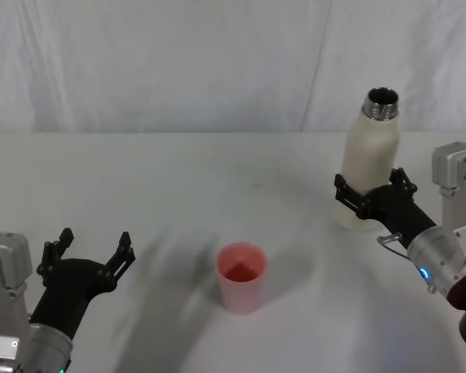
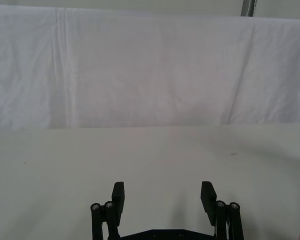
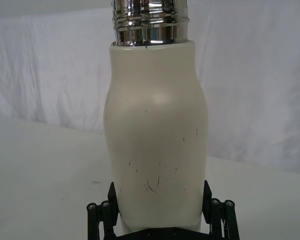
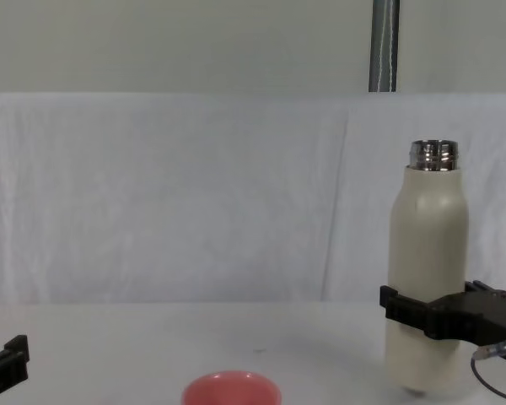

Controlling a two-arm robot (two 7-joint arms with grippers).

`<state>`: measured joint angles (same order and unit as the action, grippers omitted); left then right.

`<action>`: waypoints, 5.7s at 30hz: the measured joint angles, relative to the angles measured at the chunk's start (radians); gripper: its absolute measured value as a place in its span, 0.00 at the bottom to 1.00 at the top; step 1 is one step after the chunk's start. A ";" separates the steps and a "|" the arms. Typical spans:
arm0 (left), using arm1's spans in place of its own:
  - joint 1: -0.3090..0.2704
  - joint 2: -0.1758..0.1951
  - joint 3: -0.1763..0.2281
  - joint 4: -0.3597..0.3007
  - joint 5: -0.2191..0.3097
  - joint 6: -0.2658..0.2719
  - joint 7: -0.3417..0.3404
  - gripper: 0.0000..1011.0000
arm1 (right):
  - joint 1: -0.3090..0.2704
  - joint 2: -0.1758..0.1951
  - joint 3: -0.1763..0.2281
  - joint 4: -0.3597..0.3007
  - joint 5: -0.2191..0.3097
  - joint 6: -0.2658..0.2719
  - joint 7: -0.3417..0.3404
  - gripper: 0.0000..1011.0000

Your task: Grasp the thermos with one hand and pour water into the cup lid.

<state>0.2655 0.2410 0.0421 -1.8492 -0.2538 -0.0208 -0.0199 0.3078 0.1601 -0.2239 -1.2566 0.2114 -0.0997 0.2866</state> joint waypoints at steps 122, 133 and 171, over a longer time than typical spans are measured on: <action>0.000 0.000 0.000 0.000 0.000 0.000 0.000 0.99 | -0.045 0.023 -0.014 -0.030 0.009 -0.001 0.013 0.99; 0.000 0.000 0.000 0.000 0.000 0.000 0.000 0.99 | -0.078 0.044 -0.008 -0.071 0.024 0.009 0.017 0.99; 0.000 0.000 0.000 0.000 0.000 0.000 0.000 0.99 | -0.292 0.092 0.012 -0.335 0.111 0.051 -0.002 0.99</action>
<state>0.2655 0.2410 0.0421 -1.8492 -0.2538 -0.0208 -0.0199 0.0159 0.2522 -0.2114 -1.5912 0.3227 -0.0490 0.2847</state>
